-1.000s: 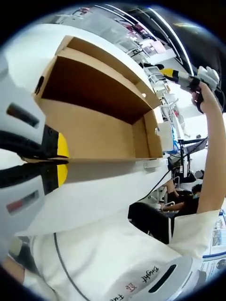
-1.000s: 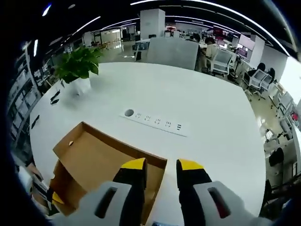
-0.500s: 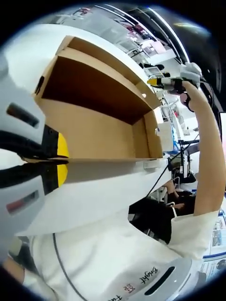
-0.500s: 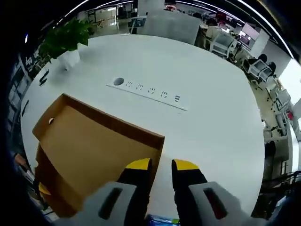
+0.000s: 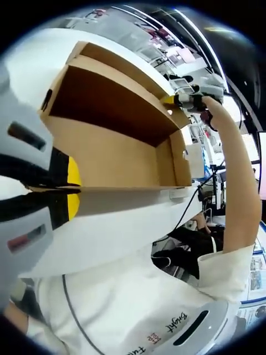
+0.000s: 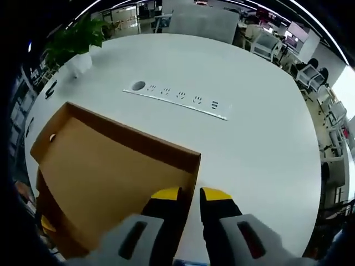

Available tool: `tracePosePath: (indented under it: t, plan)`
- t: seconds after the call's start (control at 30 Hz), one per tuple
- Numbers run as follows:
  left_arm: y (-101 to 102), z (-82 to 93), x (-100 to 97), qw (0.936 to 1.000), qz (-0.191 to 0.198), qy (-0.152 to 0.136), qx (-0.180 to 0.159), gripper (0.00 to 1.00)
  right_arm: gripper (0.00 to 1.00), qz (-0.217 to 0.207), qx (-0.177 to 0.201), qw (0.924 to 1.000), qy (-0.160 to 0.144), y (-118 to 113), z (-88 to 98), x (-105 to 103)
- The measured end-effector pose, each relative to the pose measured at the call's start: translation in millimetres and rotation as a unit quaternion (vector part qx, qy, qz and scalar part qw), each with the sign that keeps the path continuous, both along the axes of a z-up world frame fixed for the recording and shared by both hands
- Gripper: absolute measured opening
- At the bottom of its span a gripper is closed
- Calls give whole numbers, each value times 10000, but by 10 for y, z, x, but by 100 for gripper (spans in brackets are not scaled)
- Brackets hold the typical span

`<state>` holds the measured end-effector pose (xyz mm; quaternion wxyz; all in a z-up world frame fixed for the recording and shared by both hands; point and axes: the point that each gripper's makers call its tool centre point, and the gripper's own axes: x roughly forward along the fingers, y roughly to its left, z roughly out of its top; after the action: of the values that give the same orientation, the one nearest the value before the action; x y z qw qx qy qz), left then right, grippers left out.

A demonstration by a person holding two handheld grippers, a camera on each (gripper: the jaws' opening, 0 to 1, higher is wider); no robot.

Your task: Operate the shoe box by opening the lid, removing the specified soft item, and placing it in the target area until the item is outside and the box remains undamaged.

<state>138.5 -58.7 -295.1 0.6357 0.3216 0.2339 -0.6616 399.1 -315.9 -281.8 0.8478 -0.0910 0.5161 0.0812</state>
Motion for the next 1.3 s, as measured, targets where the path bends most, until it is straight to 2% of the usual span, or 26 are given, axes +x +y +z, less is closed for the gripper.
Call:
tracePosePath:
  t: [0.03,0.1,0.13,0.2,0.23,0.27,0.37,0.4,0.5,0.53,0.57,0.63,0.73,0.8,0.87,0.9,1.1,1.17,1.2,1.23,1.3]
  plan:
    - [-4,-1,0,10000,-45,-16,8,1,7,-31,21,10000,-11,8,-25,-10]
    - [-4,5,14,10000,-23,-15,-22,1,5,70,-218,9996,-154,-18,-92,-25]
    - [-9,14,19,9998,-86,-141,-78,1,4,-129,-2,9991,-402,8,-76,21]
    - [-4,9,4,9997,-66,-194,-102,1,3,-289,35,9985,-457,-16,-50,11]
    - [-9,9,2,9997,-76,-226,-101,1,3,-220,-5,9986,-476,12,-47,-122]
    - [-12,8,2,9996,-89,-241,-83,1,3,-193,-24,9981,-577,24,-37,-164]
    - [-12,12,13,9998,-60,-172,-81,1,3,-194,-76,9977,-649,12,-12,-155]
    - [-11,12,21,9999,-3,-124,-63,1,3,-183,-75,9963,-838,20,42,-137]
    - [-11,3,19,10000,84,1,28,1,3,-161,-78,9949,-989,22,109,-162]
    - [-1,-12,13,9995,229,164,163,1,3,17,-167,9912,-1310,29,234,-127]
    - [-13,-6,28,9995,206,164,147,1,3,-39,-90,9879,-1548,35,331,-69]
    - [-3,-6,33,9995,184,211,128,1,3,-6,-43,9856,-1692,-10,432,12]
    - [-7,-14,47,9997,192,108,114,1,3,-22,-27,9821,-1881,-47,393,-35]
    - [-9,-13,54,9998,197,60,81,1,3,-203,148,9787,-2036,-56,452,-76]
    - [-5,-14,52,9997,203,59,85,2,3,-140,91,9771,-2121,-61,503,-71]
    - [-5,-14,52,9997,212,70,86,2,3,-172,94,9750,-2214,-48,540,-80]
    - [-2,-14,63,9996,264,69,69,2,3,-143,-433,9596,-2775,16,736,-190]
    - [-1,-15,63,9996,270,67,73,2,3,-102,-484,9559,-2894,34,808,-224]
    - [0,-16,61,9996,278,76,78,2,3,-139,-461,9517,-3031,34,871,-262]
    - [-2,-15,64,9996,281,70,70,2,3,-195,-323,9471,-3188,53,928,-282]
    - [-5,-12,75,9994,315,87,60,2,2,-207,-273,9423,-3329,45,1031,-392]
